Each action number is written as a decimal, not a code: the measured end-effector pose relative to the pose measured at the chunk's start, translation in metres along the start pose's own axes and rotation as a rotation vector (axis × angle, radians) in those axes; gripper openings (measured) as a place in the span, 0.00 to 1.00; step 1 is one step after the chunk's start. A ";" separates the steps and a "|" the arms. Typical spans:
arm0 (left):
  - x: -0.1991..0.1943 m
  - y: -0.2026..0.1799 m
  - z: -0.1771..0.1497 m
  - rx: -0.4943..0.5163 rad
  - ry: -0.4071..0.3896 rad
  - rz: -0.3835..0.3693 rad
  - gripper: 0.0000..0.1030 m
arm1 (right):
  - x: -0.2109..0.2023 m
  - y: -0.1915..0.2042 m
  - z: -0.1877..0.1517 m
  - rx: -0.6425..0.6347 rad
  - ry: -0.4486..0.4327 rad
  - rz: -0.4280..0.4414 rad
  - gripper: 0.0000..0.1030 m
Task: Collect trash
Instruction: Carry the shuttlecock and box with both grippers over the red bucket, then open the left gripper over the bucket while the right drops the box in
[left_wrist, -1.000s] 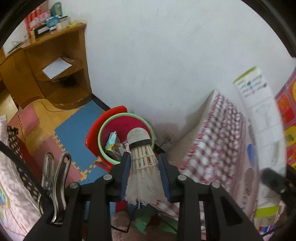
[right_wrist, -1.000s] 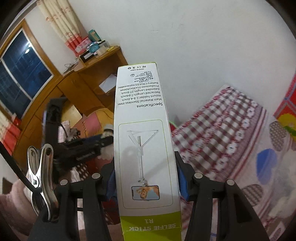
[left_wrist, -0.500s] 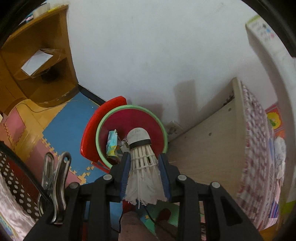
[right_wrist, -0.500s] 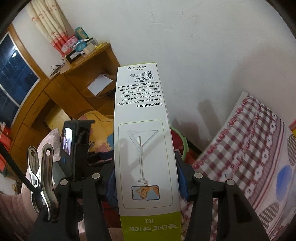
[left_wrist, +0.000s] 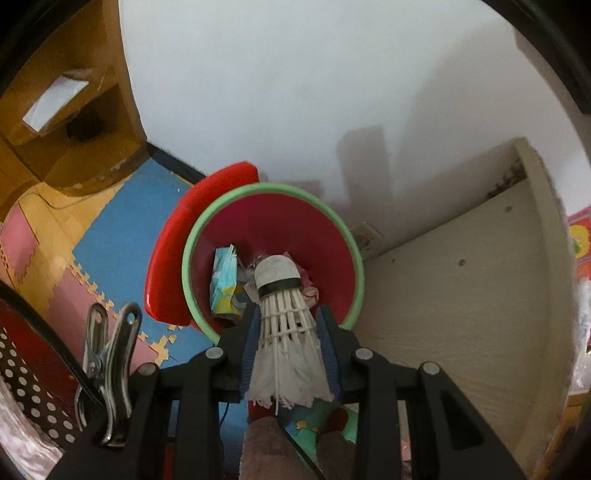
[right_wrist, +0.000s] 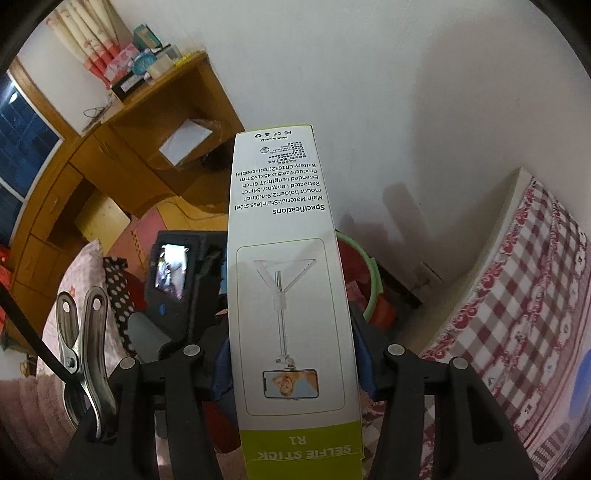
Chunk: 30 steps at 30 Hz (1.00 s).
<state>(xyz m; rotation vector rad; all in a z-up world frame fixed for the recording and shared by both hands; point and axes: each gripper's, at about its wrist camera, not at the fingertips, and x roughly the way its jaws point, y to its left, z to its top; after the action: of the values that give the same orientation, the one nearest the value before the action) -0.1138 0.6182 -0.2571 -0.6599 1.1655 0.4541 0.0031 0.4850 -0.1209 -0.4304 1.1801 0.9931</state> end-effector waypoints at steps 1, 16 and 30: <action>0.005 0.002 0.001 -0.007 0.007 -0.003 0.32 | 0.002 0.000 0.001 0.002 0.006 -0.001 0.52; 0.004 0.016 0.014 -0.030 0.020 0.005 0.50 | 0.053 -0.001 0.019 0.032 0.153 -0.023 0.53; -0.062 0.051 -0.005 -0.098 -0.051 0.049 0.51 | 0.105 -0.001 0.043 0.043 0.167 -0.062 0.58</action>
<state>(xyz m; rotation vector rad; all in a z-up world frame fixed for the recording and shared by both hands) -0.1711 0.6525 -0.2123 -0.7014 1.1187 0.5689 0.0334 0.5601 -0.2009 -0.5204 1.3278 0.8899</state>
